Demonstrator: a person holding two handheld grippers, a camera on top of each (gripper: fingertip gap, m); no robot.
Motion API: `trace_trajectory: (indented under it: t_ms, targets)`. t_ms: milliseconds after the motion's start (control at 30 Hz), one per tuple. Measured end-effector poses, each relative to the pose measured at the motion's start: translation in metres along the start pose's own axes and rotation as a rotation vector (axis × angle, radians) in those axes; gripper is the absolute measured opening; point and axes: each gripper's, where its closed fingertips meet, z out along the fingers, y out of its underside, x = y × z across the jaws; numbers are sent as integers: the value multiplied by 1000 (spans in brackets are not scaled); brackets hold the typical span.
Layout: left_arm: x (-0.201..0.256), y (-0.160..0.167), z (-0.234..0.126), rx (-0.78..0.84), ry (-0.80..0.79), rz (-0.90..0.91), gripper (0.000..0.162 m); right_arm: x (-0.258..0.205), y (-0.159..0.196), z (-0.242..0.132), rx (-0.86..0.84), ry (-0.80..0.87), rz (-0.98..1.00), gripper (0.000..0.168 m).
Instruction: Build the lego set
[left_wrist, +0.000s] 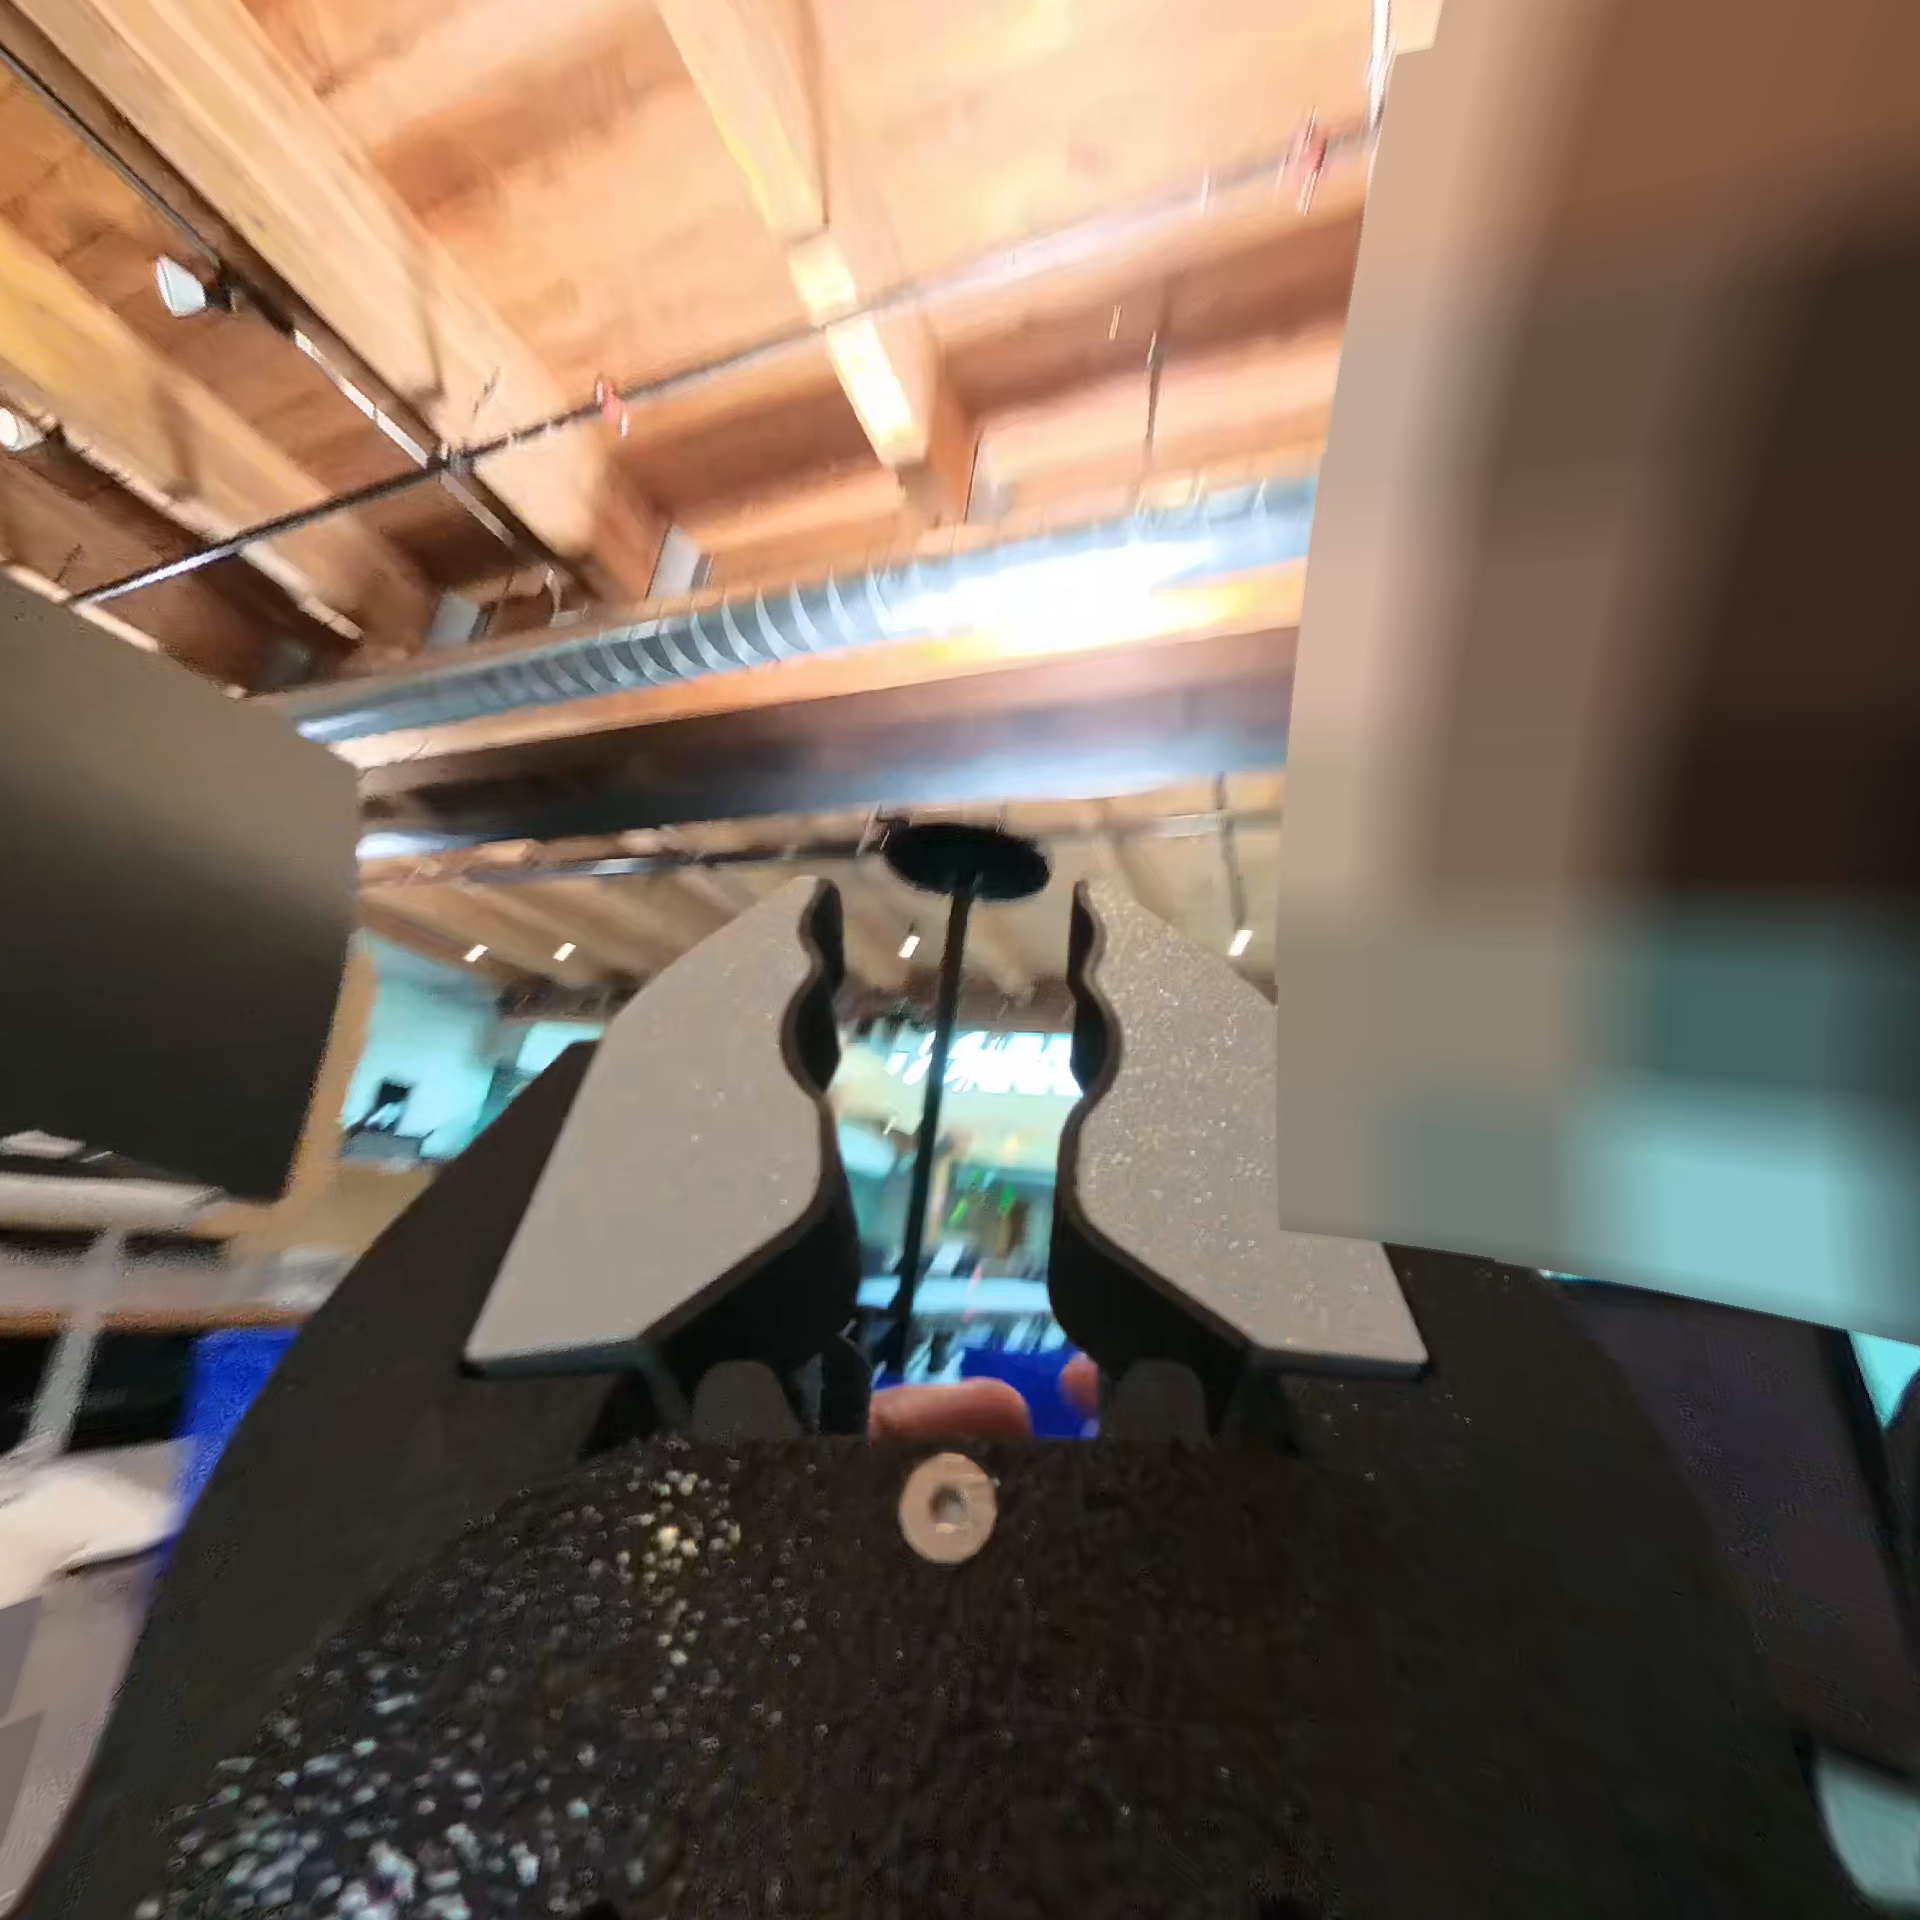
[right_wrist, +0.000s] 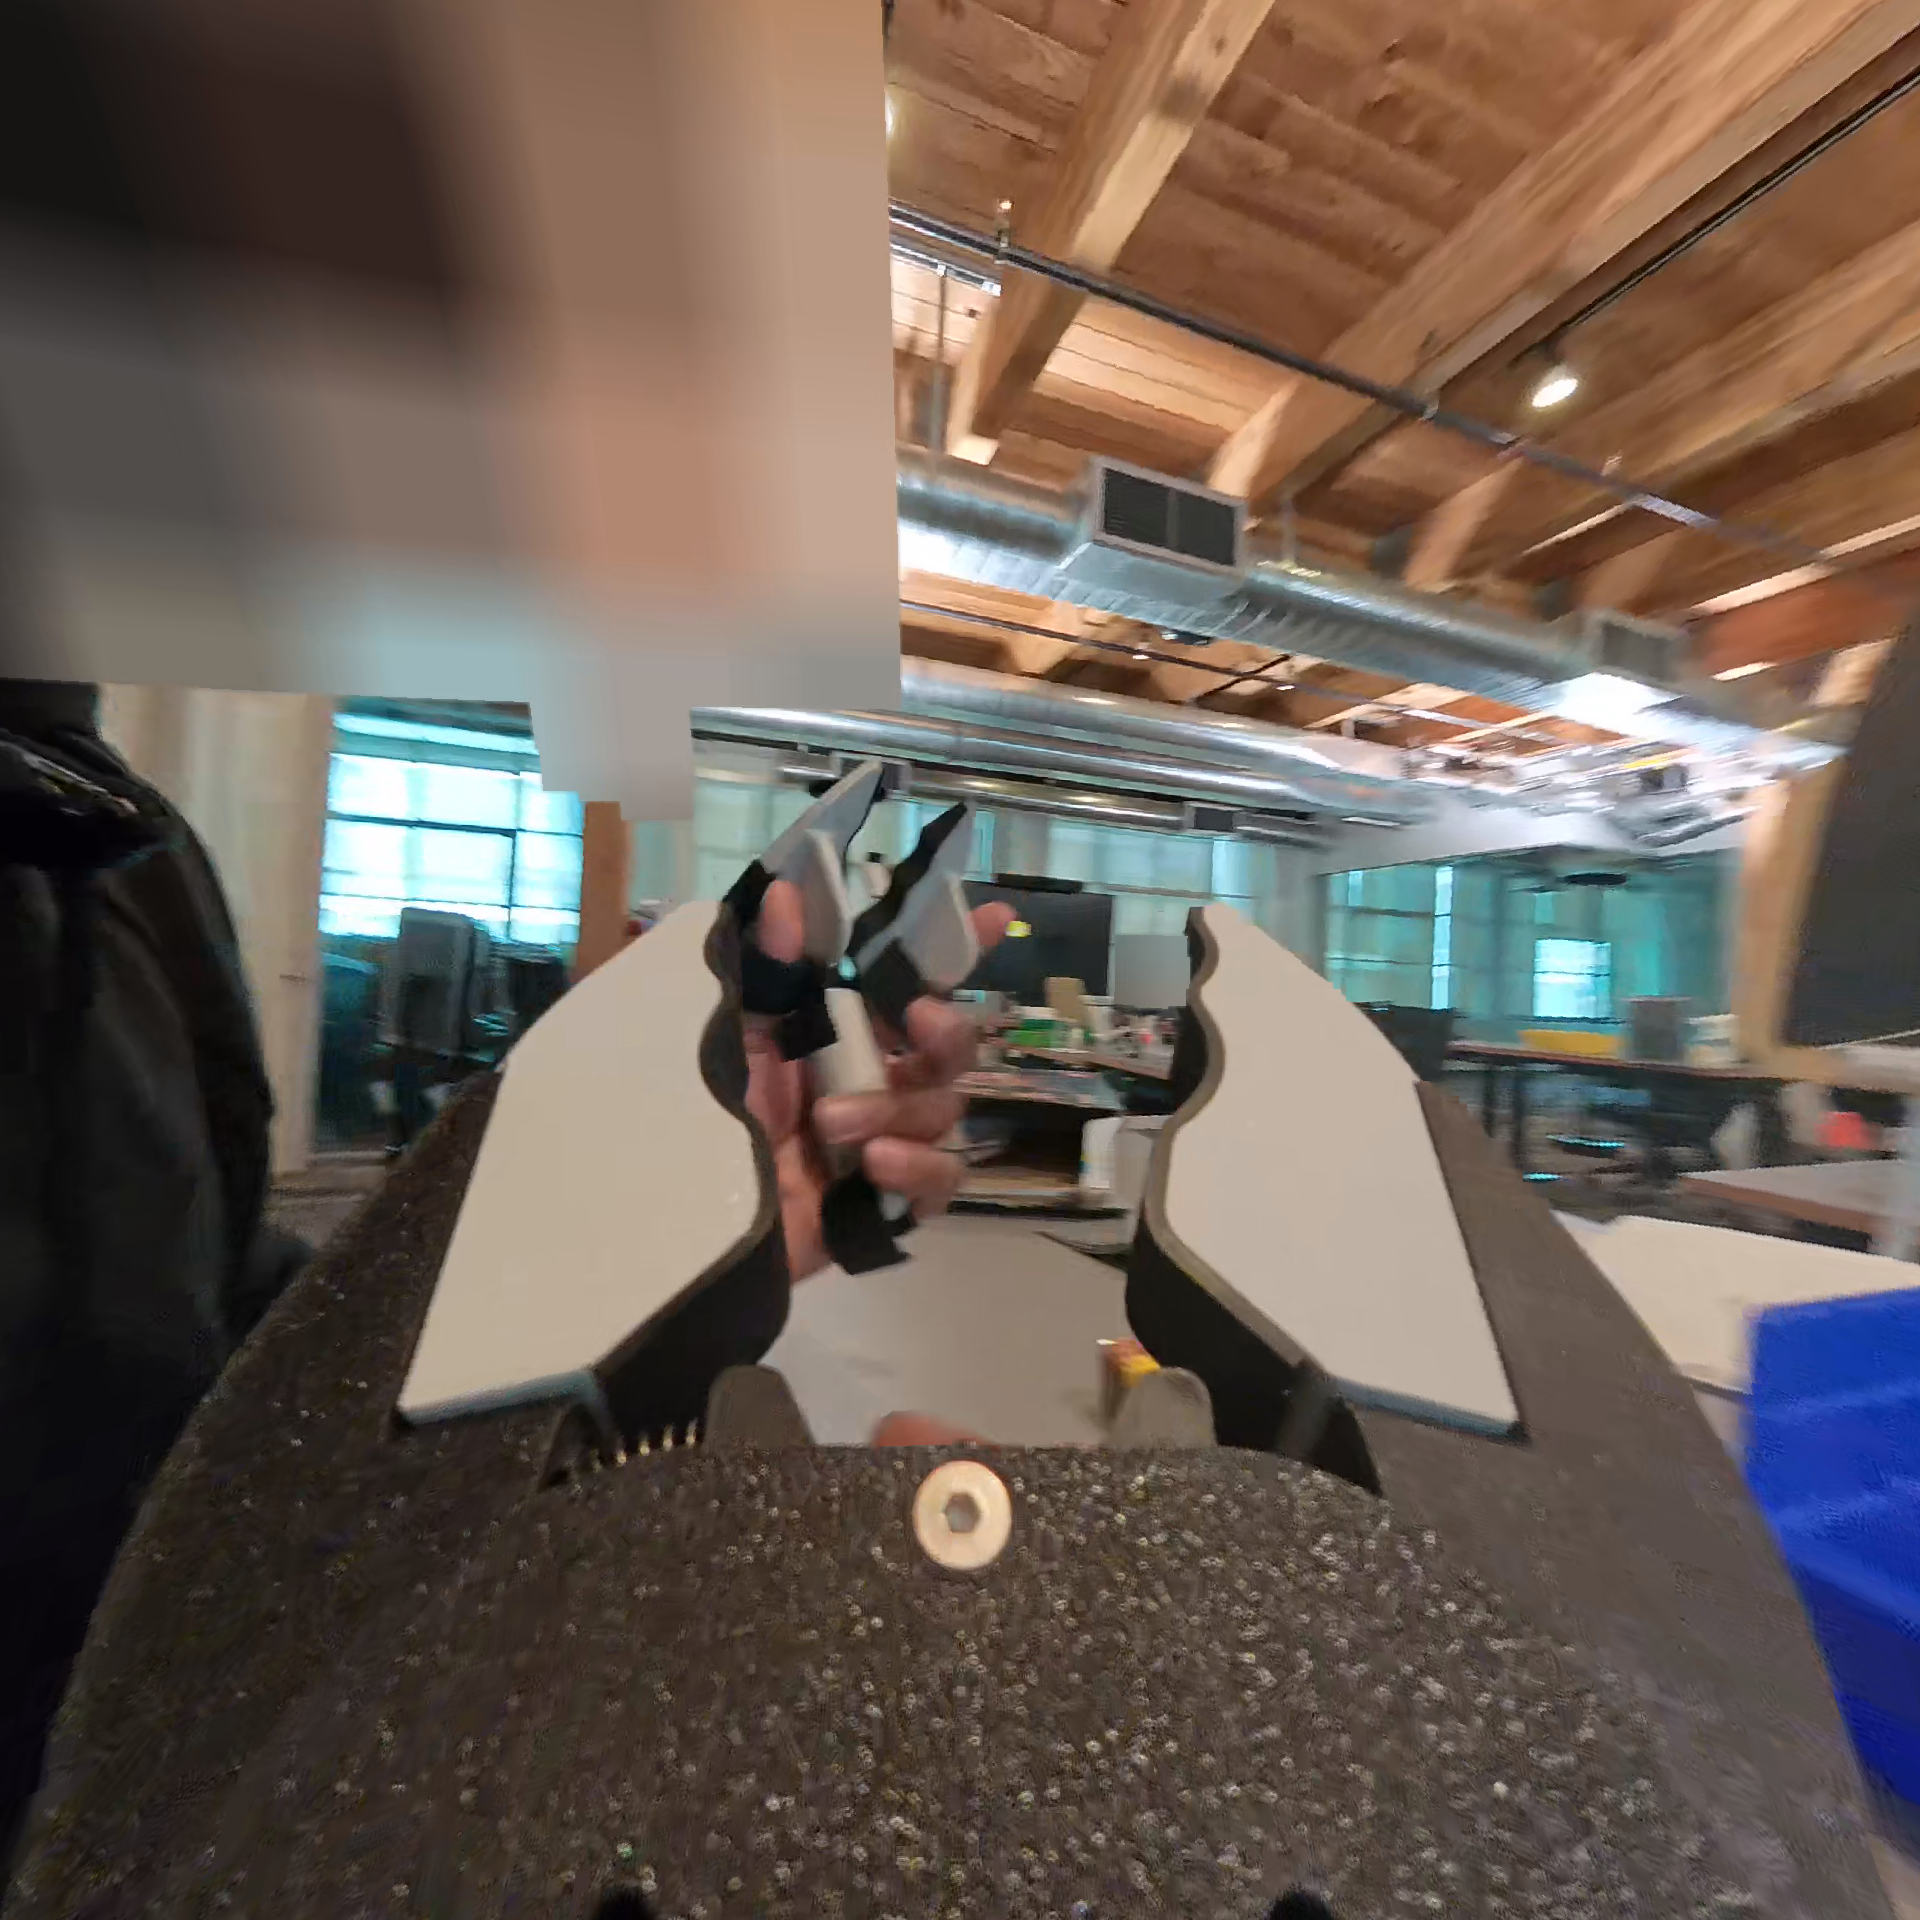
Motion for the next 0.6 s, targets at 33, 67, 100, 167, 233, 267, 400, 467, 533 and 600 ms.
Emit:
trace_trajectory:
  t_ms: [33, 67, 100, 167, 233, 267, 400, 467, 533, 600]
  targets:
    - [-7, 5, -4, -84, -19, 59, 39, 8, -6, -8, -8, 24, -40, 75]
    - [-14, 11, -9, -167, -39, 118, 37, 16, -9, -14, -25, 49, -78, 72]
    - [-21, 17, -15, -244, -48, 172, 33, 23, -11, -20, -50, 69, -115, 68]
    - [-30, 28, -25, -375, -42, 258, 21, 35, -13, -31, -105, 89, -179, 50]
    - [-37, 37, -32, -467, -24, 322, 9, 45, -12, -37, -171, 92, -215, 28]
    - [-42, 41, -33, -503, -23, 348, 5, 49, -10, -38, -199, 83, -230, 17]
    - [-60, 53, -27, -606, 9, 450, 0, 64, -3, -29, -288, 34, -281, 0]
    - [-73, 58, -21, -640, 17, 500, 0, 73, 3, -19, -328, 13, -316, 0]
    - [-85, 65, -15, -668, 31, 517, 0, 83, 13, -9, -372, -9, -349, 0]
    - [-99, 77, -14, -726, 58, 501, 0, 90, 27, 1, -416, -38, -359, 0]
